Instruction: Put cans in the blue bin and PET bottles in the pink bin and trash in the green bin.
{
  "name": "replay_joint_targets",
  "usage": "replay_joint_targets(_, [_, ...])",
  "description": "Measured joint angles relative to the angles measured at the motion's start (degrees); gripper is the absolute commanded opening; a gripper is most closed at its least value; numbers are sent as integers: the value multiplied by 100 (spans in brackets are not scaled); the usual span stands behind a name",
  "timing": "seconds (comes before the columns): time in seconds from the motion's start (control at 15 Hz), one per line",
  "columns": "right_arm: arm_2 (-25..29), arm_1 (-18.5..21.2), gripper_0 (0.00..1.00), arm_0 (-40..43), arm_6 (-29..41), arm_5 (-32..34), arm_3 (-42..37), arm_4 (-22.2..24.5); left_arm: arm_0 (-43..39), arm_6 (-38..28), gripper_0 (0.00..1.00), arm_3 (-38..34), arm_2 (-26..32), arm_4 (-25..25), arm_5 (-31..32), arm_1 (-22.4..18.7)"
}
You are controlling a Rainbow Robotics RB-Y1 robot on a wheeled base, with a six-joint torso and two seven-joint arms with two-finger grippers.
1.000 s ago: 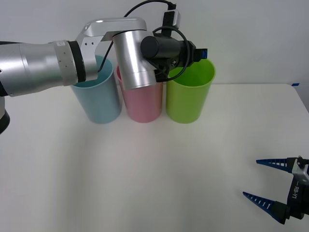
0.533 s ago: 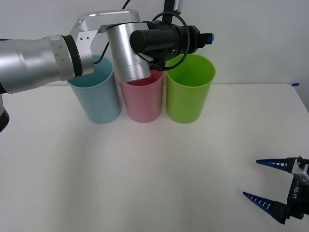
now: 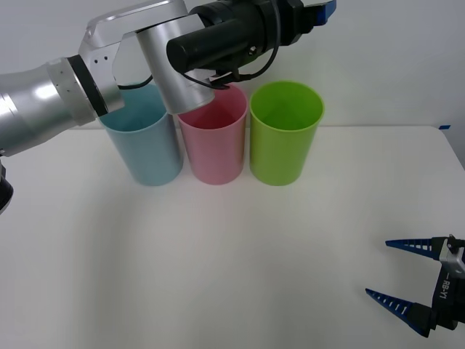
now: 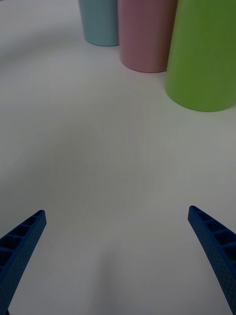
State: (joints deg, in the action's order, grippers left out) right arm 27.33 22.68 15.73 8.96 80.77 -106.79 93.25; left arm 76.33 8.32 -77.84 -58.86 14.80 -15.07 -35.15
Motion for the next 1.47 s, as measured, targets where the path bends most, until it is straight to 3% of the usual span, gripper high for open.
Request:
replay_joint_targets(0.2, [0, 0, 100, 0, 0, 0, 0, 0, -641, -126, 100, -765, 767, -748, -2, -164])
replay_joint_targets(0.53, [0, 0, 100, 0, 0, 0, 0, 0, -1630, -263, 100, -1885, 1570, -1673, -173, -651])
replay_joint_targets(0.87, [0, 0, 100, 1, 0, 0, 1, 0, -2936, -283, 100, -3121, 2308, -2110, -152, -1366])
replay_joint_targets(1.2, [0, 0, 100, -1, 0, 0, 1, 0, -5091, -315, 100, -4662, 3627, -2603, 433, -2039])
replay_joint_targets(1.47, [0, 0, 100, 1, 0, 0, 0, 0, -6723, -347, 100, -5124, 4726, -3078, 1224, -2084])
